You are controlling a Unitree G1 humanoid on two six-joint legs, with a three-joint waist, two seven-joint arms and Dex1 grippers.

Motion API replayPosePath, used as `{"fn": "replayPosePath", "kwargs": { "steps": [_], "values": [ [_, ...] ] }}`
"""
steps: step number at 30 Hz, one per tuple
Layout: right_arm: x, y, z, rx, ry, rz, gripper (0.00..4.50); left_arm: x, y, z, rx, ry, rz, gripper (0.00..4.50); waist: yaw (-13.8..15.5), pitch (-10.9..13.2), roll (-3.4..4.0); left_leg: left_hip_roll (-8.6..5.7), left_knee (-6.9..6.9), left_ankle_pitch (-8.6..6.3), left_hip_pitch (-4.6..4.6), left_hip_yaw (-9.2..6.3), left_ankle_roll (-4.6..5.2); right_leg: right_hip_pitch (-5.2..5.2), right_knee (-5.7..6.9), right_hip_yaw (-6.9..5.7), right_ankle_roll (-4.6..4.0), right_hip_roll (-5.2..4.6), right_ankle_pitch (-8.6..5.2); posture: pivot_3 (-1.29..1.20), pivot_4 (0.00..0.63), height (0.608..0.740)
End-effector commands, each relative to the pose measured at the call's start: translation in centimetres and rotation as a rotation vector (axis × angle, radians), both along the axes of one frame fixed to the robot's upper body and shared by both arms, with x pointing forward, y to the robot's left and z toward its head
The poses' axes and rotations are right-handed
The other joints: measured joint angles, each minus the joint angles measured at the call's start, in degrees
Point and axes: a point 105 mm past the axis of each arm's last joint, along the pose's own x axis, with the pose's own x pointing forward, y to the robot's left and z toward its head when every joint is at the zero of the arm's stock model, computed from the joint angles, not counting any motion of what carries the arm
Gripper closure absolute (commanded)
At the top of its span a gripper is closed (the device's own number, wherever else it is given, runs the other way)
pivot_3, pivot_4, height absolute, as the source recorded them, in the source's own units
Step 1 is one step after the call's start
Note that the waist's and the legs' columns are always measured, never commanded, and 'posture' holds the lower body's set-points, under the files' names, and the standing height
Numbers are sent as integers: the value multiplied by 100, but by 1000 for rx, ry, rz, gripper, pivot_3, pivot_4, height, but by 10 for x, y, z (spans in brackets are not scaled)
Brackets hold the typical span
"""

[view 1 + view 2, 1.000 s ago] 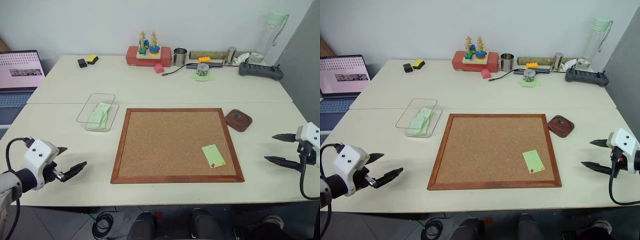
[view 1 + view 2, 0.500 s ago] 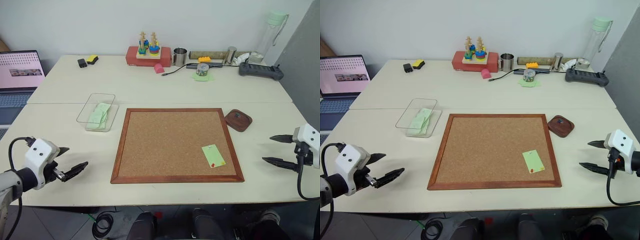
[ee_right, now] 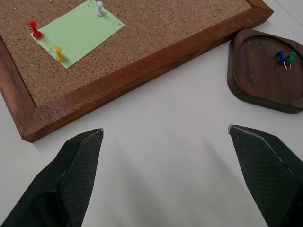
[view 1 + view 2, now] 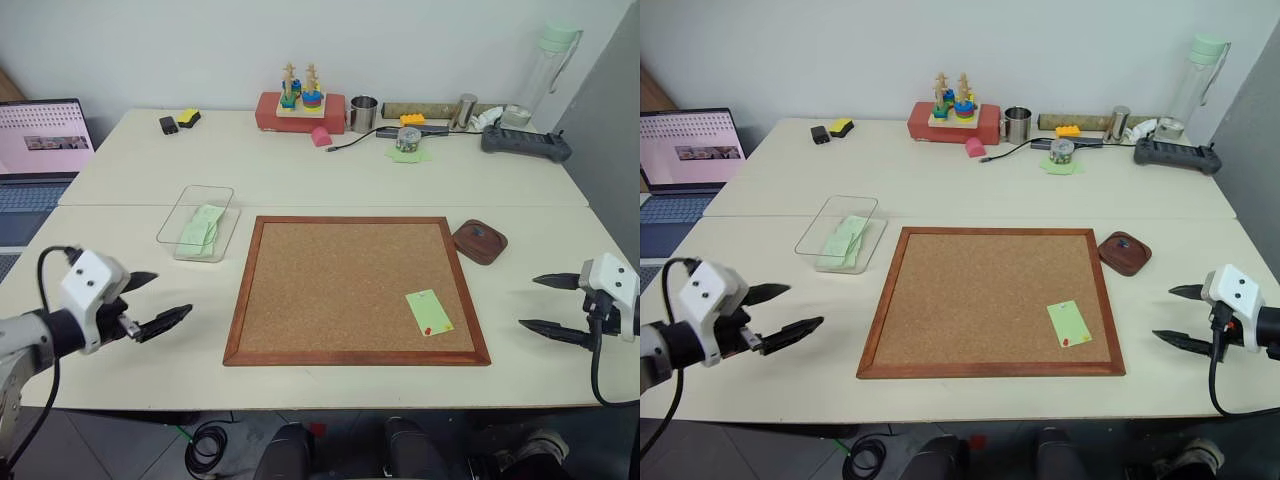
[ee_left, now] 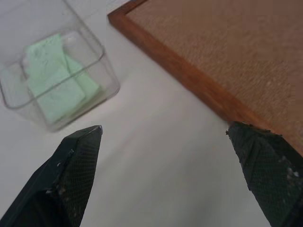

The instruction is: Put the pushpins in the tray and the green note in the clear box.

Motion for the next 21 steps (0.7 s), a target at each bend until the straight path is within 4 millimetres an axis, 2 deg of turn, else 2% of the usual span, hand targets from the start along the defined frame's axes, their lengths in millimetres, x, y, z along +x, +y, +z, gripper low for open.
{"fn": "replayPosePath", "kwargs": {
  "steps": [1,4,8,12,15,19,21],
  "values": [
    [0,12,18,24,-72,24,0,9,-47,13,2,-48,-188,847,15,0,-1,0,1,0,-2,2,0,0,0,-4,3,1,-1,0,150,740],
    [-2,22,23,46,-86,43,0,17,-96,20,-84,-75,-338,1401,24,0,0,-2,4,1,-2,5,0,2,1,0,7,2,3,0,150,740],
    [-4,39,30,90,-95,73,0,19,-148,9,-137,-58,-502,2349,23,0,-2,-4,5,1,-3,9,-1,2,2,4,9,4,9,0,150,740],
    [-2,54,34,124,-95,104,0,24,-178,-16,-120,-41,-574,2983,-11,1,-3,-5,4,1,-2,8,0,1,5,2,9,8,9,0,150,740],
    [2,64,35,139,-89,132,0,27,-198,-26,-159,-32,-607,3493,-11,2,-3,-8,10,2,-1,15,0,6,3,6,17,7,8,0,150,740],
    [10,75,31,147,-75,160,0,36,-213,-36,-193,-38,-614,4278,-7,3,-8,-6,13,2,-3,13,1,5,2,2,19,9,10,0,150,740],
    [14,81,29,150,-69,176,0,38,-218,-43,-183,-34,-625,4407,-4,3,-8,-7,11,2,-4,12,1,4,3,1,14,9,12,0,150,740]
  ]
}}
